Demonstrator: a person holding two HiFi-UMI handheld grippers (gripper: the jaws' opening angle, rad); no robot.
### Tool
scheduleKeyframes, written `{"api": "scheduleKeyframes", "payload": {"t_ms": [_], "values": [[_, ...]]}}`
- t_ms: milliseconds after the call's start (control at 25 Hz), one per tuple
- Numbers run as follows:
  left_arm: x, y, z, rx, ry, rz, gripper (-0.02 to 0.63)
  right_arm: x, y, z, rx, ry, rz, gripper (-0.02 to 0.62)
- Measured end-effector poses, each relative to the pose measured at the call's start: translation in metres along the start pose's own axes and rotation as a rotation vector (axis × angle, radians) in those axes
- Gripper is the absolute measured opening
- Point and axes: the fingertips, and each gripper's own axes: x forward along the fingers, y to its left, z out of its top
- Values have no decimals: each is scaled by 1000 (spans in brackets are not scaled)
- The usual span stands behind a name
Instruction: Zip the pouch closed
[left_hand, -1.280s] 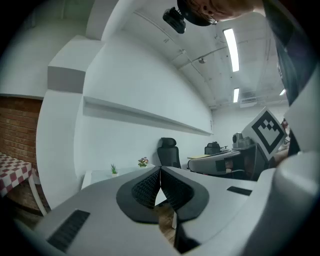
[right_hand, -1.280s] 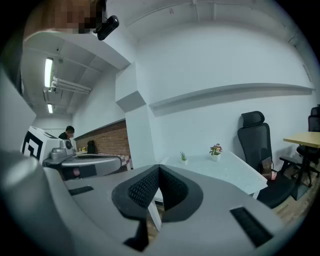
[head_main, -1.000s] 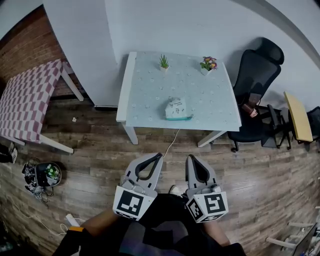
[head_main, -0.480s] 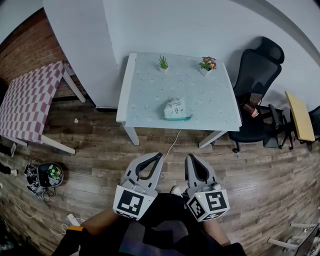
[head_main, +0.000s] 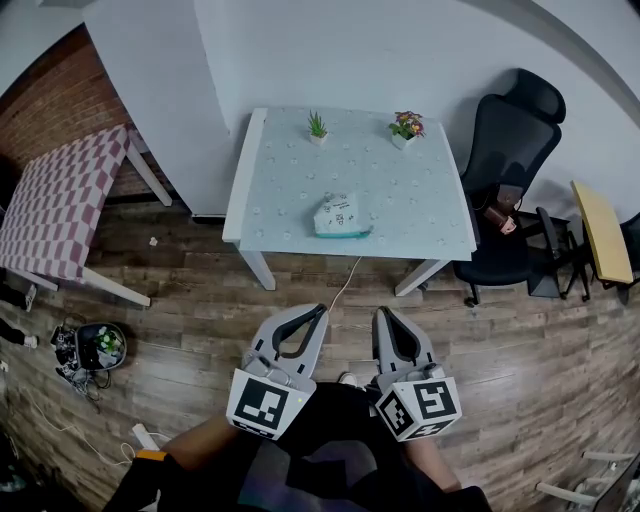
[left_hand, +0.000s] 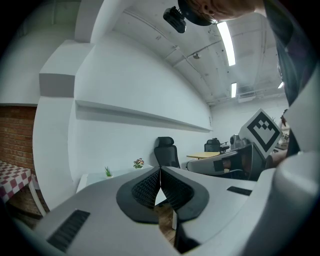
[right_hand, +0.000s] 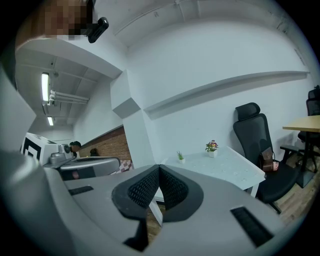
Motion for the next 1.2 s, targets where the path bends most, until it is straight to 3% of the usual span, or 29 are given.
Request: {"api": "scheduleKeyframes", "payload": {"t_ms": [800, 880, 1200], "values": [[62, -119, 0, 50, 75, 34, 11, -67, -111, -13, 77, 18, 64, 15], [66, -124, 0, 81, 81, 34, 11, -69, -119, -15, 84, 22, 69, 15], [80, -107, -5, 35, 110, 61, 11, -47, -134, -16, 80, 57, 61, 15]]}}
